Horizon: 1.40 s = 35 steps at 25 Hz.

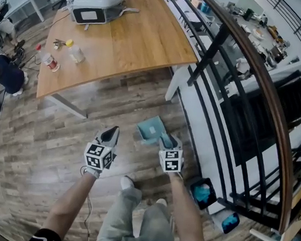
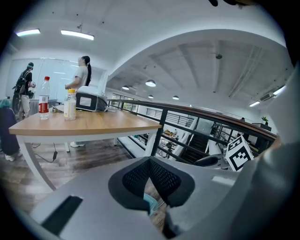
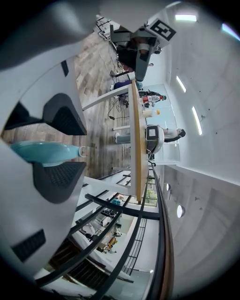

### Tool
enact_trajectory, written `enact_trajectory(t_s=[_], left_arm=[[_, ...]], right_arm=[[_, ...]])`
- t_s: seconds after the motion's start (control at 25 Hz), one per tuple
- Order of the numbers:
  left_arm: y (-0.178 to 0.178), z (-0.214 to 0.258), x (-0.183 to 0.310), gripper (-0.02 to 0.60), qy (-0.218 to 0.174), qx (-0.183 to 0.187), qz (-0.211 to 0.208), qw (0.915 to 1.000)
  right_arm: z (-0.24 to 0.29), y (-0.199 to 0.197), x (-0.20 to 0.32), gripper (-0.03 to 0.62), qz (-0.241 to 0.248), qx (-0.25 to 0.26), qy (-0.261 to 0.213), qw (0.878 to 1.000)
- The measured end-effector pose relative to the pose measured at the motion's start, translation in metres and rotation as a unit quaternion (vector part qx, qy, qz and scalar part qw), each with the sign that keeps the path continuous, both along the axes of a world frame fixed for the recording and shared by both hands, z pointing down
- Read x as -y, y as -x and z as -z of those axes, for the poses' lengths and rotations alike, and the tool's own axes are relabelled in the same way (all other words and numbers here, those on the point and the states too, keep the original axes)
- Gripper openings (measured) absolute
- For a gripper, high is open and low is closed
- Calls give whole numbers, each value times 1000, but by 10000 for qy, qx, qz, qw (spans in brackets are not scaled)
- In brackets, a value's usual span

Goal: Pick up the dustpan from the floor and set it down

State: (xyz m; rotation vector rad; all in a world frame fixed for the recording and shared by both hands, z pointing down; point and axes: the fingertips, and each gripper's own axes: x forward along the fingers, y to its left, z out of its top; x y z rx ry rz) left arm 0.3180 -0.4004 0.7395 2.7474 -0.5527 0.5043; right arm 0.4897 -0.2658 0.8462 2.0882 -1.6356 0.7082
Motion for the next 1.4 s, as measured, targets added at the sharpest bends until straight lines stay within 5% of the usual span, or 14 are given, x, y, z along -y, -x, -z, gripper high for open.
enact_trajectory(t_s=[0.36,0.72,1.4], left_arm=[[-1,81,-45,-2,-205,-105,397,9989],[-8,171,-131,-2,-394,-389,780,9954],[16,245,-244,-2,-738,-526,1289,9875]], right_arm=[[114,-6,-21,167,418,-119,-417,9982],[241,-21,-82,101,775,-237,-1107,9905],[336,-34,-192,-3,964,-390,-1545,9825]])
